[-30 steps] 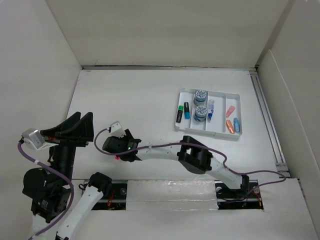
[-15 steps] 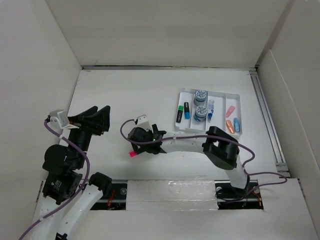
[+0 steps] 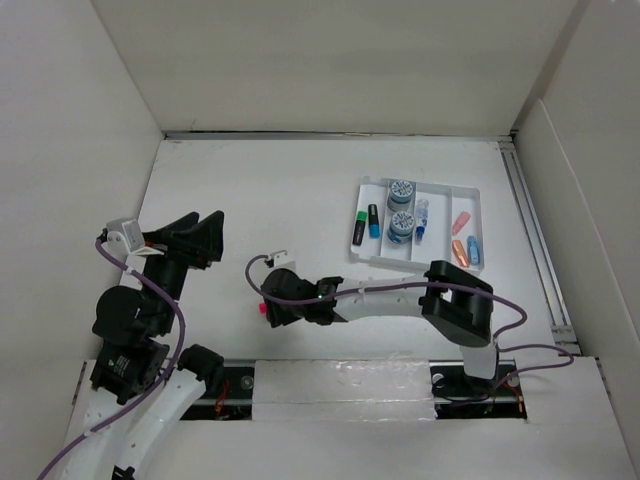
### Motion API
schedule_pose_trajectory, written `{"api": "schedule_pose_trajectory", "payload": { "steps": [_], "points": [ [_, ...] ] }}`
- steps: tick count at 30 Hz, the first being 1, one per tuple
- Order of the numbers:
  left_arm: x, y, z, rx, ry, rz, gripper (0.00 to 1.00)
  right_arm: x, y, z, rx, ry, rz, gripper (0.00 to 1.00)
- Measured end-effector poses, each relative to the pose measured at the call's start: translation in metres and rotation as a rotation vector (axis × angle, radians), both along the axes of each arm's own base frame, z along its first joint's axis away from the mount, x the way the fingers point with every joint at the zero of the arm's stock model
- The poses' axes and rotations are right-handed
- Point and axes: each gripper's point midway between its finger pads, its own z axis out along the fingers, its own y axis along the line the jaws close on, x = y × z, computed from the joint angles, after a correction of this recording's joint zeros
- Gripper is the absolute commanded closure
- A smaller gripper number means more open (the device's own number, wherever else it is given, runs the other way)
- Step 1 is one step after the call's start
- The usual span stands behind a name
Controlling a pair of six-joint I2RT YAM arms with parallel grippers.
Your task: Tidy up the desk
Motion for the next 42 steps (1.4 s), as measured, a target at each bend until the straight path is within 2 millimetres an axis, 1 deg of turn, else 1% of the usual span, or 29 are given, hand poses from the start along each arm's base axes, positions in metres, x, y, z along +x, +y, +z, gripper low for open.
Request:
{"api": "schedule_pose_trajectory", "payload": {
  "steps": [1,2,5,6,7,8,9,10,13,17,19,21,22,24,26,28,29,30,31,32,34,36,38,40,42],
  "points": [
    [0.0,0.0,-0.001,0.0,0.001,0.001,0.42,-0.004,0.001,-0.003,-0.002,0.011,0.011,0.51],
    [0.0,0.0,-0.001,0.0,0.001,0.001,0.42,-0.007,0.002,-0.006,-0.005,0.019,0.019,0.41],
    [0.0,0.0,-0.001,0.0,0.001,0.001,0.42,-0.009,0.0,-0.016,-0.025,0.025,0.027,0.25],
    [0.0,0.0,-0.001,0.0,0.001,0.001,0.42,-0.006,0.0,-0.02,-0.033,0.022,0.022,0.23],
    [0.0,0.0,-0.001,0.0,0.001,0.0,0.42,-0.003,0.004,-0.017,-0.02,0.013,0.02,0.16],
    [0.0,0.0,-0.001,0.0,0.0,0.0,0.42,0.001,0.007,-0.016,-0.012,0.004,0.016,0.16],
    [0.0,0.0,-0.001,0.0,0.0,0.001,0.42,0.007,0.01,-0.017,-0.006,0.001,0.006,0.14],
    [0.0,0.0,-0.001,0.0,0.0,0.0,0.42,0.013,0.014,-0.012,0.008,-0.018,0.012,0.08],
    [0.001,0.0,-0.002,0.001,0.002,0.001,0.42,0.038,0.022,-0.013,0.024,-0.04,-0.018,0.06],
    [0.003,-0.001,-0.007,0.005,0.01,0.001,0.42,0.068,0.033,-0.012,0.024,-0.083,-0.053,0.05],
    [0.004,-0.002,-0.008,0.007,0.014,0.0,0.42,0.079,0.037,-0.012,0.018,-0.109,-0.069,0.06],
    [0.004,-0.002,-0.008,0.007,0.013,-0.001,0.42,0.084,0.038,-0.013,-0.001,-0.129,-0.079,0.08],
    [0.004,-0.002,-0.008,0.007,0.012,-0.002,0.42,0.086,0.039,-0.013,-0.01,-0.138,-0.083,0.15],
    [0.004,-0.002,-0.007,0.006,0.011,-0.002,0.42,0.091,0.038,-0.016,-0.036,-0.158,-0.093,0.23],
    [0.004,-0.002,-0.008,0.007,0.011,-0.002,0.42,0.096,0.037,-0.017,-0.057,-0.182,-0.108,0.28],
    [0.005,-0.003,-0.009,0.008,0.012,-0.002,0.42,0.099,0.033,-0.019,-0.077,-0.2,-0.124,0.32],
    [0.005,-0.003,-0.009,0.007,0.012,-0.002,0.42,0.099,0.031,-0.02,-0.085,-0.209,-0.13,0.36],
    [0.005,-0.003,-0.01,0.008,0.013,-0.002,0.42,0.1,0.029,-0.021,-0.094,-0.219,-0.14,0.42],
    [0.006,-0.003,-0.01,0.009,0.015,-0.002,0.42,0.1,0.026,-0.022,-0.104,-0.229,-0.149,0.52],
    [0.006,-0.003,-0.011,0.009,0.016,-0.002,0.42,0.1,0.024,-0.024,-0.116,-0.24,-0.156,0.56],
    [0.006,-0.003,-0.011,0.01,0.016,-0.002,0.42,0.101,0.019,-0.028,-0.136,-0.272,-0.182,0.72],
    [0.006,-0.003,-0.011,0.01,0.017,0.0,0.42,0.101,0.016,-0.027,-0.137,-0.294,-0.207,0.73],
    [0.007,-0.002,-0.011,0.011,0.019,0.005,0.42,0.1,0.01,-0.026,-0.132,-0.307,-0.224,0.78],
    [0.009,-0.002,-0.013,0.013,0.024,0.011,0.42,0.096,-0.002,-0.024,-0.134,-0.303,-0.229,0.81],
    [0.011,-0.002,-0.015,0.016,0.031,0.014,0.42,0.091,-0.018,-0.023,-0.141,-0.286,-0.225,0.82]
  ]
}}
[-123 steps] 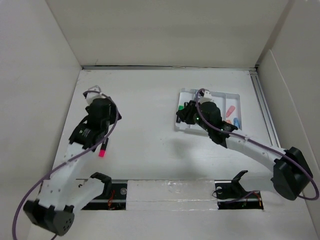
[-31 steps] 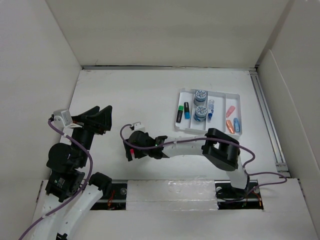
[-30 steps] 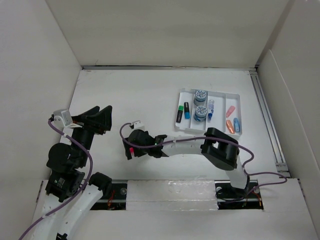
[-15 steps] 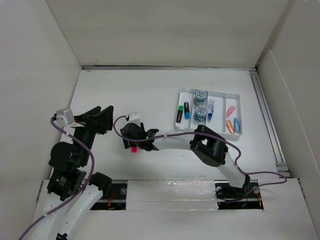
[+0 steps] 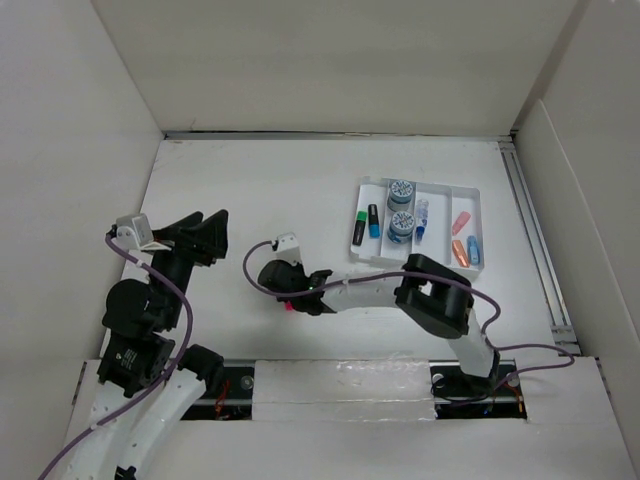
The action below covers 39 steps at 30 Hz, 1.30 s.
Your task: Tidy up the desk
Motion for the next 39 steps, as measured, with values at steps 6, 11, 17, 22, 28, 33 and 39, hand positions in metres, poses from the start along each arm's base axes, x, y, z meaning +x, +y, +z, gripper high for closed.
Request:
{"api": "schedule_pose_trajectory", "payload": {
  "steps": [6,11,17,22,28,33,39],
  "points": [
    [0.007,-0.002,-0.009,0.021,0.028,0.005,0.42,0.04,-0.066,0.049,0.108,0.013,-0.099,0.82],
    [0.01,-0.002,-0.014,0.035,0.041,0.011,0.42,0.111,-0.124,0.12,0.269,-0.104,-0.269,0.82],
    [0.013,-0.002,-0.017,0.046,0.05,0.018,0.4,0.155,-0.181,0.111,0.24,-0.115,-0.4,0.81],
    [0.016,-0.002,-0.019,0.057,0.059,0.028,0.39,0.176,-0.217,0.094,0.202,-0.097,-0.474,0.8],
    [0.02,-0.002,-0.022,0.067,0.07,0.033,0.38,0.191,-0.246,0.085,0.195,-0.083,-0.533,0.37],
    [0.022,-0.002,-0.025,0.075,0.079,0.037,0.36,0.189,-0.243,0.077,0.19,-0.057,-0.511,0.18],
    [0.022,-0.003,-0.025,0.077,0.081,0.036,0.32,0.168,-0.225,0.105,0.234,-0.086,-0.44,0.27]
  ]
}}
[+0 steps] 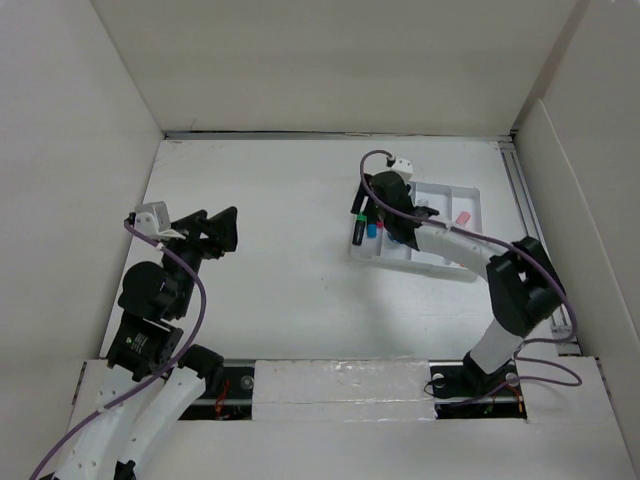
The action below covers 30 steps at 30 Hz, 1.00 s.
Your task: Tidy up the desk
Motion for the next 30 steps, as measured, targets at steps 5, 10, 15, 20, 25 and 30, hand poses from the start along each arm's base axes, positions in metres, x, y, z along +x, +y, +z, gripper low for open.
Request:
{"api": "schedule_pose_trajectory", "payload": {
  "steps": [5,10,15,20,25,30],
  "points": [
    [0.0,-0.003,-0.001,0.007,0.002,-0.013,0.26,-0.06,0.057,0.078,0.078,-0.15,0.221,0.97],
    [0.0,-0.005,-0.001,0.012,0.0,-0.029,0.16,-0.144,0.11,0.148,0.196,-0.309,0.51,1.0],
    [-0.001,-0.008,-0.001,0.014,0.0,-0.047,0.09,-0.212,0.128,0.171,0.257,-0.376,0.716,0.95],
    [-0.002,-0.011,-0.001,0.015,0.0,-0.065,0.06,-0.258,0.122,0.198,0.294,-0.45,0.838,0.84],
    [-0.003,-0.012,0.0,0.014,-0.005,-0.069,0.06,-0.295,0.088,0.242,0.342,-0.561,0.906,0.63],
    [-0.009,-0.008,0.007,0.003,-0.032,-0.068,0.06,-0.312,0.032,0.296,0.432,-0.713,0.871,0.47]
  ]
}}
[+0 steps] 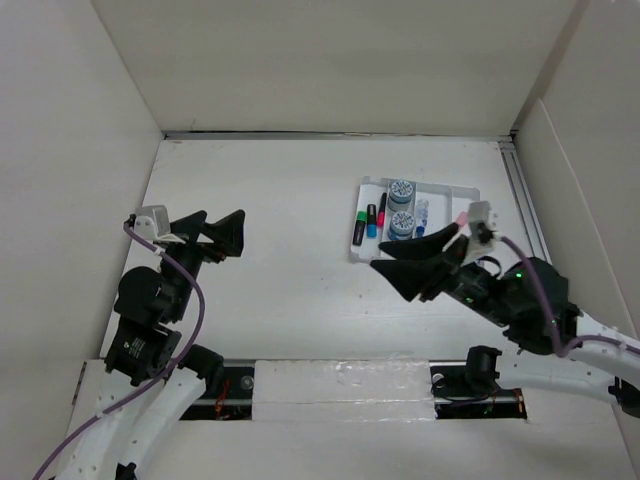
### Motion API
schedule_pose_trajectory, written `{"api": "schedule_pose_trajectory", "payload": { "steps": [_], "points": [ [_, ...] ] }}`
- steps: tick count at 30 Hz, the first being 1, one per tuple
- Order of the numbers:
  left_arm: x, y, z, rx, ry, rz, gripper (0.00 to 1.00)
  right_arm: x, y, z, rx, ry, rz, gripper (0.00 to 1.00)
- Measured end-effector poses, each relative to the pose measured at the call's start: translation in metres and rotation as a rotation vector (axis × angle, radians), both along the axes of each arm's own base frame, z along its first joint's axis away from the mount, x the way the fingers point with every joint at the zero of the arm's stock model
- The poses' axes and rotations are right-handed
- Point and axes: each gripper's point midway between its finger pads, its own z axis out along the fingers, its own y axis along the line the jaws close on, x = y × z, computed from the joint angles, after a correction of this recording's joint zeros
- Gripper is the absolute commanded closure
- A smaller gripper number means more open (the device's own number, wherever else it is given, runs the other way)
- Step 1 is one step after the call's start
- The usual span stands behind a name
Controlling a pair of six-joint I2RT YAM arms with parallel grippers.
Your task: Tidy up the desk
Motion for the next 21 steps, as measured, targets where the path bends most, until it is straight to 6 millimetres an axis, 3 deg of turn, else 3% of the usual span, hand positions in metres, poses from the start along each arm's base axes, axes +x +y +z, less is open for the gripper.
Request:
{"api": "schedule_pose_trajectory", "payload": {
  "steps": [3,7,21],
  "points": [
    [-0.005,0.003,0.006,-0.012,-0.026,0.003,0.06,-0.006,-0.032,0.024,0.091,-0.032,-0.029,0.43],
    [-0.007,0.004,0.01,-0.02,-0.042,0.004,0.06,-0.008,-0.049,0.034,0.137,-0.043,-0.05,0.41],
    [-0.008,0.003,0.013,-0.023,-0.052,-0.001,0.05,0.017,-0.017,0.002,0.022,0.01,-0.119,0.39]
  ]
}}
